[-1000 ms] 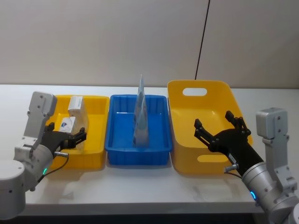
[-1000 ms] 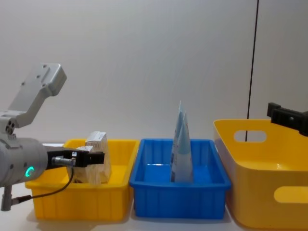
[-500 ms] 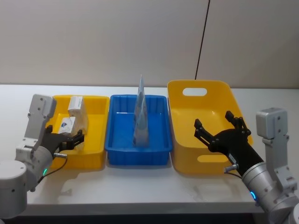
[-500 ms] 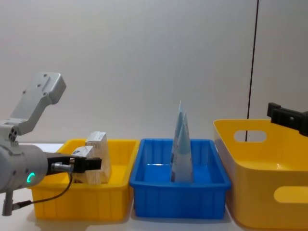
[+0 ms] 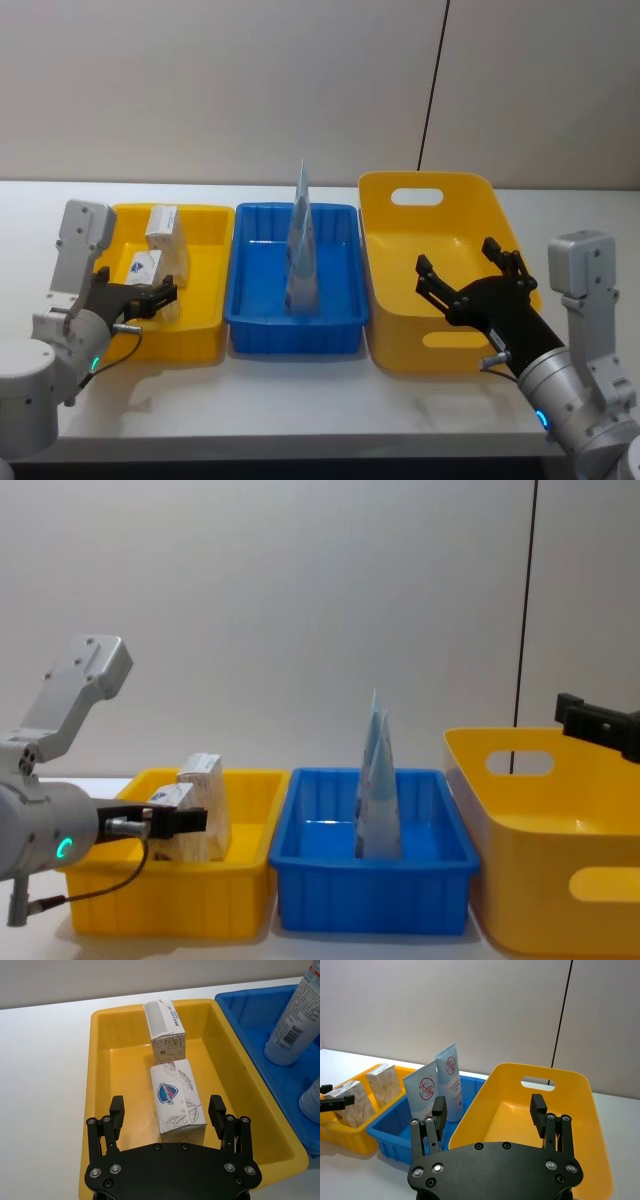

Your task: Bimanual collaborative sorting of washing and personal care products

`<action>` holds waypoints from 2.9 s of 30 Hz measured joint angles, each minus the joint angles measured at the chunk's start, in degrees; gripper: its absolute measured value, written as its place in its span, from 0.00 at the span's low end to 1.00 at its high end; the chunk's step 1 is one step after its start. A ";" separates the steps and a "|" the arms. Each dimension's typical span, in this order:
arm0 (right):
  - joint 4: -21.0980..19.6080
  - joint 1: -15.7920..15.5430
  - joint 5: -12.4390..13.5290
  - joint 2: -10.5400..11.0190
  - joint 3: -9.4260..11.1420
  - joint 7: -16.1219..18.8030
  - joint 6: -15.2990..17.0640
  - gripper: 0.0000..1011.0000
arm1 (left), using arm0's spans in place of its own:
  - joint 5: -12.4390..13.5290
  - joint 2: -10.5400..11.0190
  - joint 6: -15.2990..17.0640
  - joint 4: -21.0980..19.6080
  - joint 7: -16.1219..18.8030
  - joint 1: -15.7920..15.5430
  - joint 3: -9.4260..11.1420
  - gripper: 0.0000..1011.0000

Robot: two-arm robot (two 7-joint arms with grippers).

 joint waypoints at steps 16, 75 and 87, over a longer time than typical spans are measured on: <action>0.00 0.00 0.00 0.00 0.00 0.00 0.00 0.99 | -0.08 -0.51 -0.65 1.47 -0.82 -0.78 -0.50 0.61; 0.00 0.00 0.00 0.00 0.00 0.00 0.00 0.99 | 1.32 9.45 -6.78 -13.46 -14.67 0.22 -0.42 0.35; 0.00 0.00 0.00 0.00 0.00 0.00 0.00 0.99 | -1.80 13.08 -9.24 -17.65 -23.42 0.68 0.08 0.35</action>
